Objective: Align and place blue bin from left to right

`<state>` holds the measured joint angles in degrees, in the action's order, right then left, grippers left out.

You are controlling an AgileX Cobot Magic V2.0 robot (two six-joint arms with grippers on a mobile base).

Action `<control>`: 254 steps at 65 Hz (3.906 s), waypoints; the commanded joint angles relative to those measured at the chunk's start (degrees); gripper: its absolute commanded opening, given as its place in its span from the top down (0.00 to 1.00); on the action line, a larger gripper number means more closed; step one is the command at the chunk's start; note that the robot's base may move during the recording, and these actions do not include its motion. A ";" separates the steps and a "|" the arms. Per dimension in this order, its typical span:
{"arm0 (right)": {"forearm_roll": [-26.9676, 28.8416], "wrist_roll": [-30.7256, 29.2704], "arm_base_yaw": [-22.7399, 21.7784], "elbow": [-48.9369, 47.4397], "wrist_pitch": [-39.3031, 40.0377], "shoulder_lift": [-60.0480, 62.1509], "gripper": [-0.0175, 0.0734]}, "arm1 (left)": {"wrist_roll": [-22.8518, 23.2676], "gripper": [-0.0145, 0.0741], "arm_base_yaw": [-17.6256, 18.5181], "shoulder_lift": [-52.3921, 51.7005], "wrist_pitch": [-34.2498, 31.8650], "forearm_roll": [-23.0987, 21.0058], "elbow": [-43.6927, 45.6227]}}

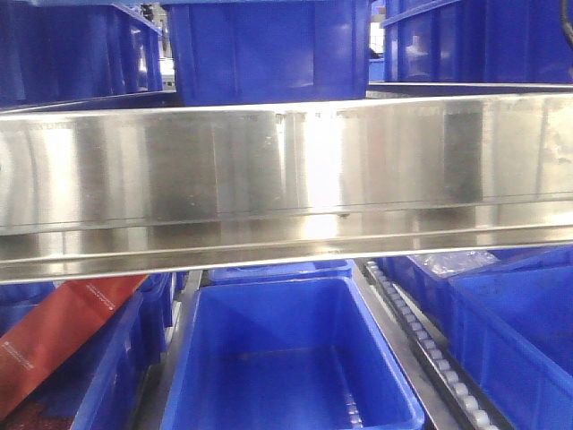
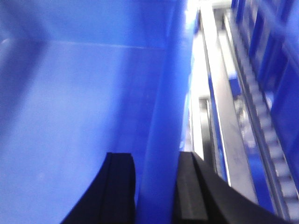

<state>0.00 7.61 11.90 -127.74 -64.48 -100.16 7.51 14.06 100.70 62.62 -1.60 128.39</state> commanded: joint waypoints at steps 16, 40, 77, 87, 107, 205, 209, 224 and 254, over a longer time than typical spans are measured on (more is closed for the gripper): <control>0.62 -5.87 -2.77 -0.87 5.34 -1.56 0.87 | 0.89 0.96 4.29 3.22 2.08 0.09 1.04; 0.62 -6.23 -3.86 -0.87 4.53 -9.59 0.87 | 1.64 0.96 4.29 8.01 2.58 2.39 1.04; 0.62 -6.23 -4.80 -0.87 1.02 -10.07 0.18 | 1.64 0.15 4.29 9.72 4.75 7.88 1.80; 0.62 -6.23 -4.80 -0.87 -0.13 -7.51 0.18 | 1.64 0.16 4.29 9.21 7.34 9.67 5.40; 0.62 -6.23 -4.80 -0.75 -2.36 1.82 0.77 | 0.54 0.41 4.29 2.38 7.34 6.48 6.62; -1.70 -8.90 -4.80 102.30 46.96 83.74 0.88 | 1.69 0.96 4.29 -89.84 -37.16 8.86 -99.25; -1.70 -9.70 -4.80 105.10 46.96 86.78 0.88 | 1.69 0.96 4.29 -91.05 -37.16 8.86 -101.19; -1.70 -9.70 -4.80 108.84 47.25 91.55 0.88 | 1.69 0.96 4.29 -91.51 -37.05 8.94 -104.71; -1.70 -9.70 -4.80 108.84 47.80 91.55 0.88 | 1.69 0.96 4.29 -91.51 -37.21 8.94 -104.71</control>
<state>-1.11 -1.63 7.39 -18.91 -18.41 -8.94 8.91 18.15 9.59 26.76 7.29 23.73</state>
